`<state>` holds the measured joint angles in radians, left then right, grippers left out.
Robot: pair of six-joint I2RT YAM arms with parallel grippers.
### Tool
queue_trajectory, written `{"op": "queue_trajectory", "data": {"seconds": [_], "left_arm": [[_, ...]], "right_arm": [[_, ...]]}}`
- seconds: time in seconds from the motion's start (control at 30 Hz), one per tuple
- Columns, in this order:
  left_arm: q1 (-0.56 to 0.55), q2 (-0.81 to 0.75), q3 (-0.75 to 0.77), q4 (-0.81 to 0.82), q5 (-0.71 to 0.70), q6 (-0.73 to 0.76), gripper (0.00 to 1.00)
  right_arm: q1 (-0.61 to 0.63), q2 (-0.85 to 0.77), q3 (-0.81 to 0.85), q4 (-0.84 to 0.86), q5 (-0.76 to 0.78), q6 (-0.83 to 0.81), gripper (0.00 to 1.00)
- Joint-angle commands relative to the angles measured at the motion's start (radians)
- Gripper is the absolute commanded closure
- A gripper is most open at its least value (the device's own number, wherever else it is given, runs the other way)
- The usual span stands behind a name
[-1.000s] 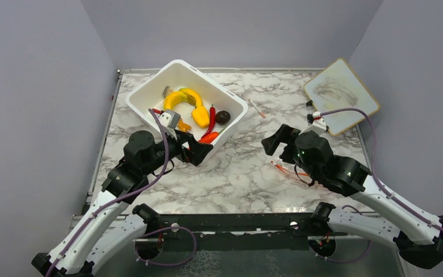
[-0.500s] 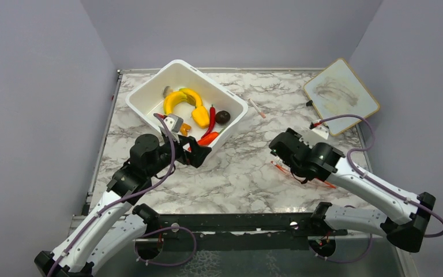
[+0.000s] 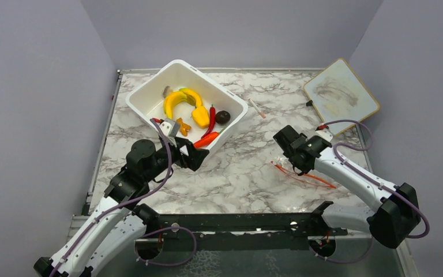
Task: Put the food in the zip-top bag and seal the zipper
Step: Pick up the zipper food storage bag at the center of the board.
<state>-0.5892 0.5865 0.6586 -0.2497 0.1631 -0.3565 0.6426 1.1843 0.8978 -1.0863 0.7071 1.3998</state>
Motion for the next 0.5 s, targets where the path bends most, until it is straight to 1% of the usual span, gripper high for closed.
{"op": "queue_trajectory", "data": {"seconds": [0.0, 0.1, 0.2, 0.33, 0.47], "left_arm": [[0.003, -0.04, -0.021, 0.042, -0.03, 0.01, 0.01], [0.003, -0.048, -0.025, 0.048, -0.029, 0.01, 0.01], [0.003, -0.053, -0.027, 0.049, -0.027, 0.012, 0.01], [0.003, -0.059, -0.03, 0.049, -0.03, 0.013, 0.01], [0.003, -0.06, -0.03, 0.05, -0.03, 0.017, 0.01]], "right_arm": [[-0.06, 0.008, -0.063, 0.07, -0.06, 0.052, 0.48], [-0.123, -0.001, -0.114, 0.101, -0.105, 0.056, 0.55], [-0.161, -0.018, -0.143, 0.091, -0.116, 0.088, 0.6], [-0.174, -0.023, -0.154, 0.029, -0.111, 0.168, 0.61], [-0.176, -0.033, -0.165, 0.007, -0.119, 0.219, 0.61]]}}
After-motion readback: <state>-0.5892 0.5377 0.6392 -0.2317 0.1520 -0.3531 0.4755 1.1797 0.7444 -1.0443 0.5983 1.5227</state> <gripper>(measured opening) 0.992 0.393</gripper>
